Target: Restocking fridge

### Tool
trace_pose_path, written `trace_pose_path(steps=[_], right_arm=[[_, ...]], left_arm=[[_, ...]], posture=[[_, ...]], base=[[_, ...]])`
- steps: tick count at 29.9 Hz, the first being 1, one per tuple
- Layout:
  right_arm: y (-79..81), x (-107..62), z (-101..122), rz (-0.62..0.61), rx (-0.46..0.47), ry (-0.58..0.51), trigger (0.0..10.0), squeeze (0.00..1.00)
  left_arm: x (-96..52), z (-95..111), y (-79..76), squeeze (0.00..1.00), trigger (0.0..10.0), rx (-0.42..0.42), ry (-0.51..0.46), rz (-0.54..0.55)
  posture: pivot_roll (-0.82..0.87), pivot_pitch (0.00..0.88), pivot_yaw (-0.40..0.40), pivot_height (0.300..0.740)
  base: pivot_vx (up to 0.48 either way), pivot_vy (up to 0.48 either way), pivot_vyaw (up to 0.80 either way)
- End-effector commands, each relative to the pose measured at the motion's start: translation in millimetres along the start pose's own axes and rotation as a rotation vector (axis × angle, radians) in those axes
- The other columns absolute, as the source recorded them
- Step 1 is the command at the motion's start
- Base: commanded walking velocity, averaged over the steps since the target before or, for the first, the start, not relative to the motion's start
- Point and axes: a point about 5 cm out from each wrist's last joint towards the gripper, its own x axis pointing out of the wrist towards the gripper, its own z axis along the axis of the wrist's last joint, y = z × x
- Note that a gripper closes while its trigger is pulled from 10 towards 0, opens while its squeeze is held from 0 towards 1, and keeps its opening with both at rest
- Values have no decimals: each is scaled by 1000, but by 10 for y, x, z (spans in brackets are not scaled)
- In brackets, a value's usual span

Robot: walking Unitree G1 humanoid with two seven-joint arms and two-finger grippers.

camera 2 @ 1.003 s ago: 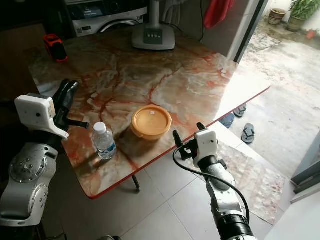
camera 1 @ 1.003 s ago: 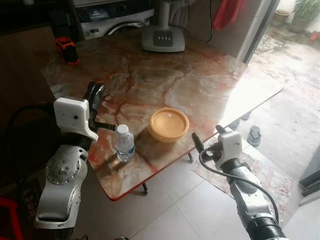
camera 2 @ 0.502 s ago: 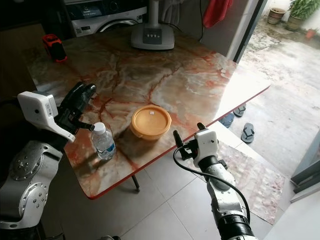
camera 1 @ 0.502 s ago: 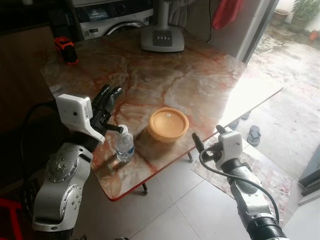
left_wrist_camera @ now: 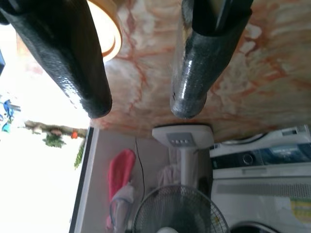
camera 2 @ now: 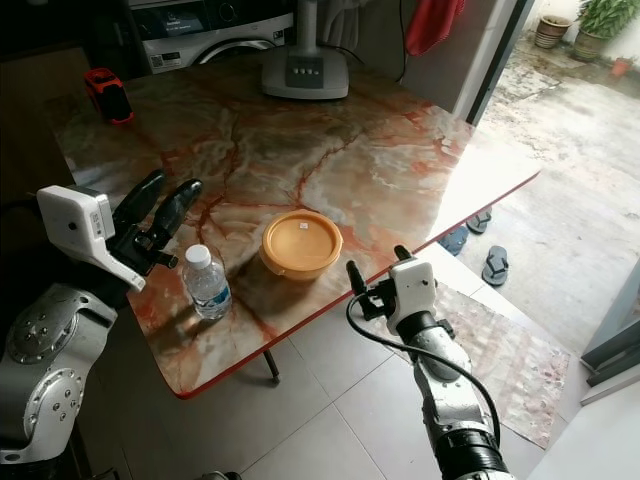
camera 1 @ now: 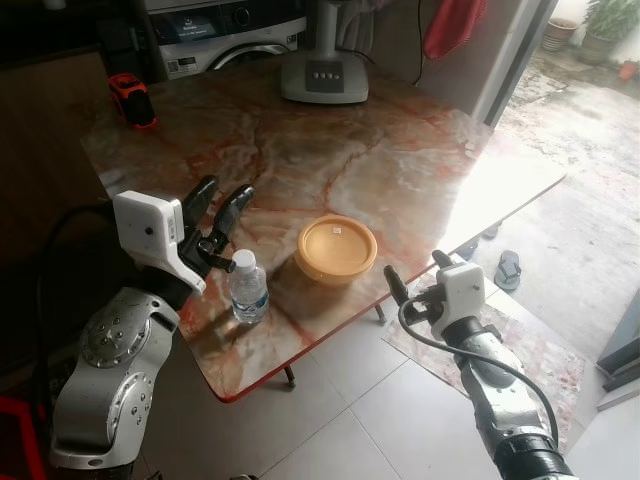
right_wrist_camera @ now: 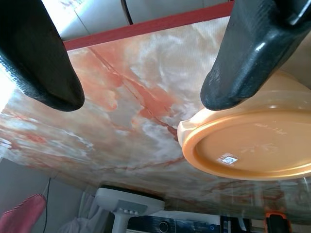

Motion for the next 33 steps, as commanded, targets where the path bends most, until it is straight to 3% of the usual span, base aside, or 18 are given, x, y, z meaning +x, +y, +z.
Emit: trace_pose_path(steps=[1,7,10,13,17,25,29,33], right_arm=[[-18,1,-7,2,-11,7,10000,0],[-21,3,-12,4,-13,12,10000,0],[-20,6,-14,5,-14,14,10000,0],[-18,11,-12,8,-16,15,10000,0],[-22,6,-16,9,-16,17,10000,0],[-32,7,-12,10,-18,16,10000,0],[-46,11,-5,13,-24,18,10000,0],[-31,27,-7,23,-28,24,10000,0]], left_arm=[[-27,49,-48,0,10000,-17,25,-46],[-65,-23,-114,0,10000,28,127,-112],[-76,-64,-118,0,10000,34,172,-111],[-67,-134,-96,0,10000,34,276,-70],[-13,-86,-133,0,10000,-94,236,-38],[-42,-166,-200,0,10000,-79,293,-33],[126,48,-132,0,10000,-38,312,47],[196,96,-11,0,10000,25,453,132]], posture=[[88,94,-72,740],[94,95,-73,740],[92,96,-73,740],[88,96,-73,740],[87,96,-73,740],[81,96,-75,740],[83,98,-79,740],[88,99,-81,740]], base=[[0,0,0],[0,0,0],[0,0,0],[0,0,0],[0,0,0],[0,0,0],[0,0,0],[0,0,0]])
